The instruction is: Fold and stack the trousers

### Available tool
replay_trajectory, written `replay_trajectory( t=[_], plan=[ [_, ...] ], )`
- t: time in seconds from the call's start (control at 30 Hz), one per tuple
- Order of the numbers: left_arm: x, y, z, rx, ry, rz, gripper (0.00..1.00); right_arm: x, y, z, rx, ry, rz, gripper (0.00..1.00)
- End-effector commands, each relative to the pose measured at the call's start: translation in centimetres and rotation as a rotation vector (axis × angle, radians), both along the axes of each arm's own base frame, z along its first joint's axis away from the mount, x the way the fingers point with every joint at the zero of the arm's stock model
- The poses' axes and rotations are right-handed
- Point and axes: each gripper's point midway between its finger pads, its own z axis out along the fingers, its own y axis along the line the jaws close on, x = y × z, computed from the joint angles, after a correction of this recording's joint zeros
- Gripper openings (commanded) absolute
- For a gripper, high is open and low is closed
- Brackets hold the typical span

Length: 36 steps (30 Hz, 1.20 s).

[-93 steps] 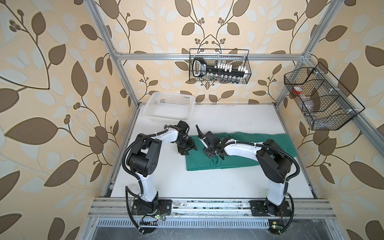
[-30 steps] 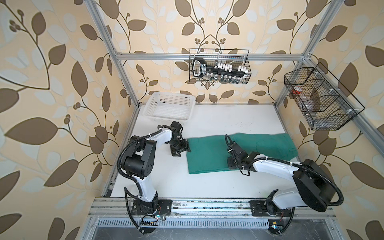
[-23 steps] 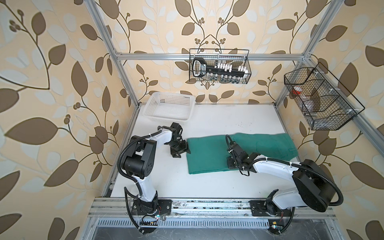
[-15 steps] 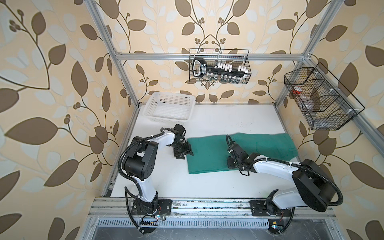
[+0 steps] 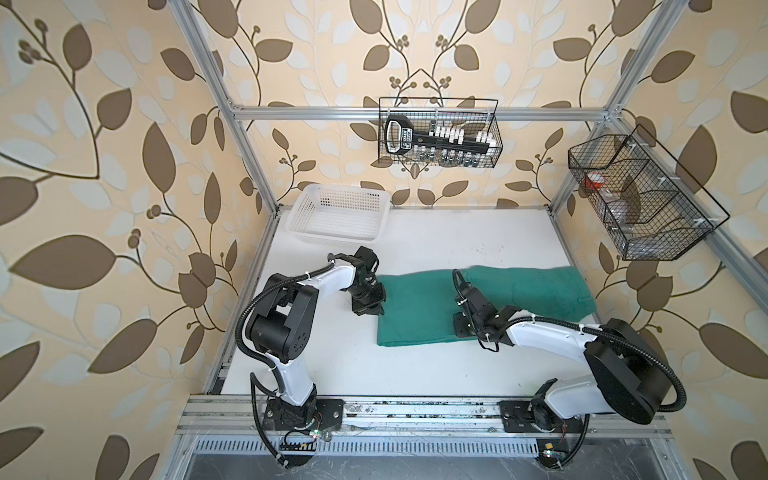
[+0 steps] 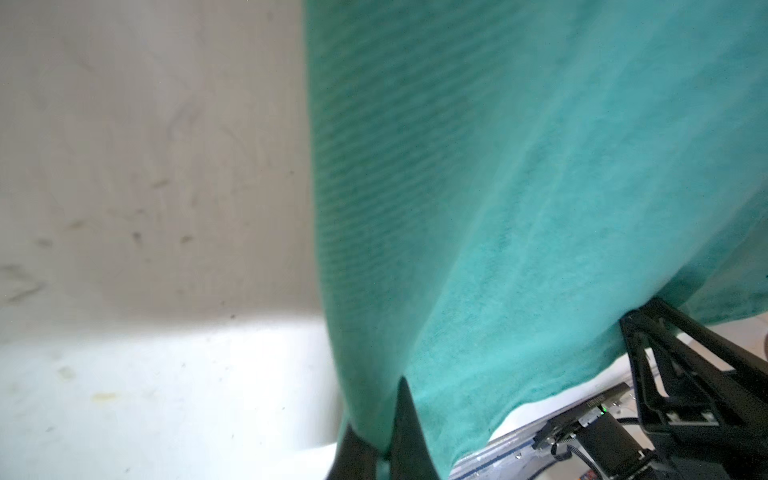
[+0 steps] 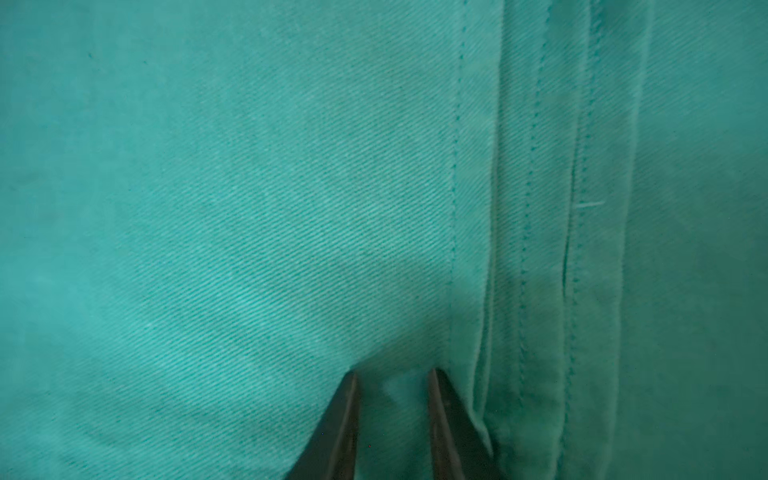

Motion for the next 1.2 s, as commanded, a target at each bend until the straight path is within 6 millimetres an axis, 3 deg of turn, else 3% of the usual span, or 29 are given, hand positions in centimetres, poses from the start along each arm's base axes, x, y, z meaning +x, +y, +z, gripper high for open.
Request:
replay_trajectory(
  t=[0.0,0.2,0.33,0.4,0.63,0.9,1.0,1.17],
  plan=[
    [-0.1,2.2,4.0,0.071,-0.064,-0.022,0.0,-1.6,1.5,-0.2,0.051,0.079,0.048,0.34],
    [-0.7,5.0,6.4,0.063,-0.069,0.006,0.0,0.0,3.9,5.5,0.227,0.001,0.074,0.56],
    [-1.1,8.0,8.3,0.085,-0.093,0.042,0.0,1.1,3.0,9.0,0.303,-0.055,0.05,0.61],
    [-1.2,9.6,9.1,0.09,-0.103,0.072,0.0,1.4,2.0,9.6,0.307,-0.062,0.025,0.62],
    [-0.9,16.2,13.1,0.161,-0.188,0.227,0.0,1.8,-4.5,7.8,0.182,-0.029,-0.131,0.62],
    [0.5,23.0,16.8,0.279,-0.289,0.459,0.0,2.3,-9.7,7.7,0.079,-0.059,-0.251,0.62],
    [1.1,23.4,17.9,0.263,-0.322,0.483,0.0,2.3,-10.1,6.4,0.095,-0.031,-0.261,0.6],
    [1.6,20.0,18.9,0.062,-0.334,0.446,0.0,2.0,-8.5,3.7,0.163,0.033,-0.226,0.53]
  ],
)
